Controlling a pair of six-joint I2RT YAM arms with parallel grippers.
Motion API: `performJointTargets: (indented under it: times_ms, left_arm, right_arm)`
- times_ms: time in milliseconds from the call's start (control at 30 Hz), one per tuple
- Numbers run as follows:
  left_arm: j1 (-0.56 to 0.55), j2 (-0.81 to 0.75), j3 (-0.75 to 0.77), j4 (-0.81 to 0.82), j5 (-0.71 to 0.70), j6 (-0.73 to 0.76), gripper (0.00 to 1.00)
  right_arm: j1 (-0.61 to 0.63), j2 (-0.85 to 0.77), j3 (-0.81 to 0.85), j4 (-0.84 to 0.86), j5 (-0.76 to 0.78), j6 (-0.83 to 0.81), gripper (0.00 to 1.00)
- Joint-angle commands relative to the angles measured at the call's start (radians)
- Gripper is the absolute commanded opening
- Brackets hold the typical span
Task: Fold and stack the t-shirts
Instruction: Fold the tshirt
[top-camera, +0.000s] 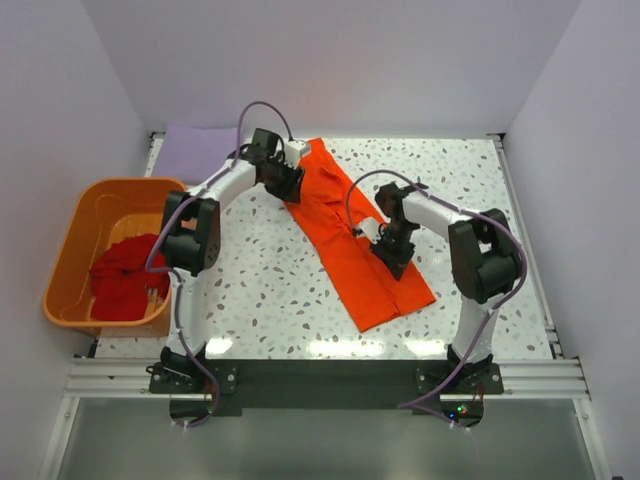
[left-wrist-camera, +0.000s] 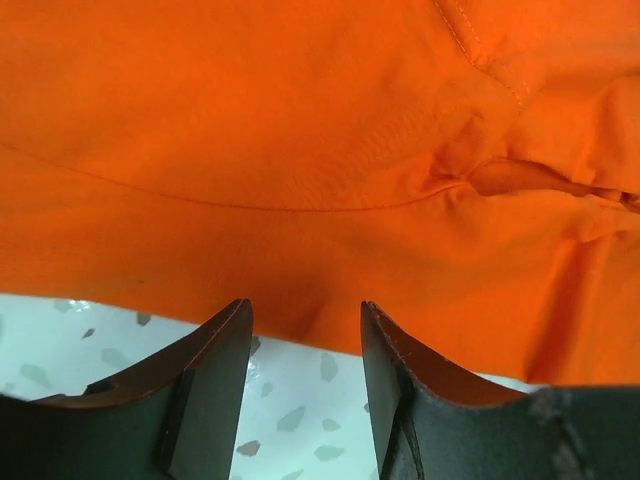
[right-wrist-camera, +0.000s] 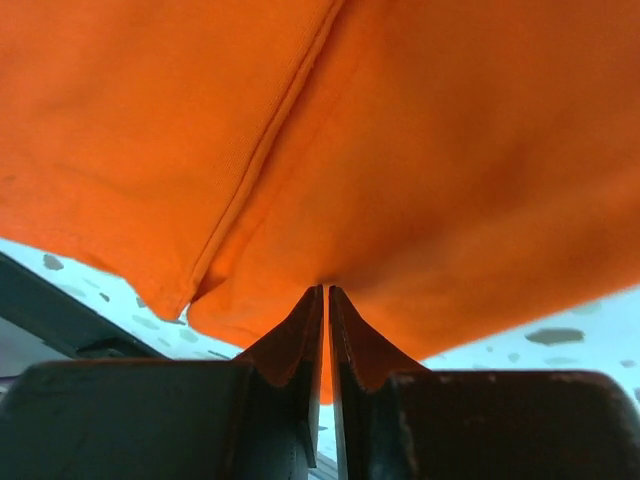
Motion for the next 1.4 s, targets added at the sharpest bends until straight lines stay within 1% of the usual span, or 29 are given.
performJointTargets:
  times_ms: [0,133,200,300,333,400,433,467,500,567,700,800,833,900,933,967,1033,1067,1167,1233,1267,1300,1367]
  left_arm:
    - [-0.002,0.044,0.009,0.0,-0.011,-0.04,0.52]
    - [-0.002,0.121,0.078,-0.019,-0.041,-0.03,0.51]
    - [-0.002,0.174,0.139,-0.033,-0.043,-0.016,0.51]
    - [-0.002,0.243,0.234,-0.046,-0.057,0.007,0.49]
    - [-0.002,0.26,0.285,-0.049,-0.058,0.013,0.49]
    - [-0.002,0.309,0.333,-0.051,-0.055,0.033,0.48]
    - [-0.002,0.328,0.389,-0.051,-0.052,0.038,0.47]
    - [-0.002,0.36,0.417,-0.057,-0.048,0.048,0.47]
    - [-0.002,0.374,0.442,-0.053,-0.039,0.055,0.47]
    - [-0.002,0.388,0.472,-0.018,-0.034,0.061,0.48]
    - [-0.002,0.337,0.407,0.079,0.02,0.059,0.52]
    - [0.0,0.261,0.346,0.124,0.064,0.047,0.54]
    - [0.003,0.206,0.325,0.138,0.075,0.035,0.54]
    - [0.012,0.147,0.26,0.185,0.109,0.016,0.56]
    - [0.015,0.095,0.24,0.205,0.118,0.001,0.57]
    - [0.018,0.072,0.223,0.207,0.124,-0.005,0.57]
    - [0.023,0.011,0.175,0.202,0.149,-0.005,0.58]
    - [0.023,-0.009,0.158,0.191,0.159,-0.001,0.58]
    - [0.023,-0.078,0.066,0.176,0.185,0.001,0.57]
    - [0.021,-0.101,0.008,0.167,0.204,-0.02,0.57]
    - [0.018,-0.102,-0.006,0.153,0.213,-0.025,0.56]
    - [0.014,-0.102,-0.03,0.145,0.213,-0.028,0.55]
    - [0.008,-0.099,-0.06,0.15,0.21,-0.04,0.54]
  right_arm:
    - [0.031,0.027,-0.075,0.057,0.034,0.005,0.1]
    - [0.109,0.021,-0.167,0.107,-0.002,0.037,0.09]
    - [0.174,0.013,-0.202,0.124,-0.032,0.068,0.09]
    - [0.252,0.021,-0.201,0.143,-0.096,0.123,0.1]
    - [0.292,0.03,-0.19,0.149,-0.097,0.146,0.1]
    - [0.318,0.041,-0.151,0.163,-0.145,0.175,0.11]
    - [0.336,0.064,-0.129,0.161,-0.161,0.201,0.11]
    - [0.346,0.076,-0.076,0.155,-0.178,0.209,0.12]
    - [0.349,0.088,-0.046,0.137,-0.196,0.215,0.16]
    - [0.35,0.111,0.035,0.122,-0.258,0.234,0.19]
    - [0.344,0.086,0.13,0.04,-0.304,0.22,0.24]
    - [0.308,0.027,0.17,0.011,-0.331,0.194,0.24]
    - [0.271,0.012,0.179,0.009,-0.337,0.192,0.24]
    - [0.223,-0.013,0.216,0.019,-0.354,0.191,0.24]
    - [0.171,-0.019,0.241,0.031,-0.354,0.206,0.23]
    - [0.148,-0.02,0.251,0.045,-0.345,0.212,0.23]
    - [0.088,-0.016,0.27,0.103,-0.31,0.234,0.21]
    - [0.076,-0.01,0.287,0.141,-0.251,0.238,0.2]
    - [0.054,0.033,0.32,0.193,-0.155,0.241,0.17]
    - [0.047,0.07,0.342,0.244,-0.093,0.254,0.16]
    - [0.048,0.081,0.347,0.264,-0.075,0.263,0.12]
    - [0.047,0.093,0.35,0.313,-0.049,0.275,0.11]
    - [0.039,0.124,0.36,0.354,-0.003,0.312,0.09]
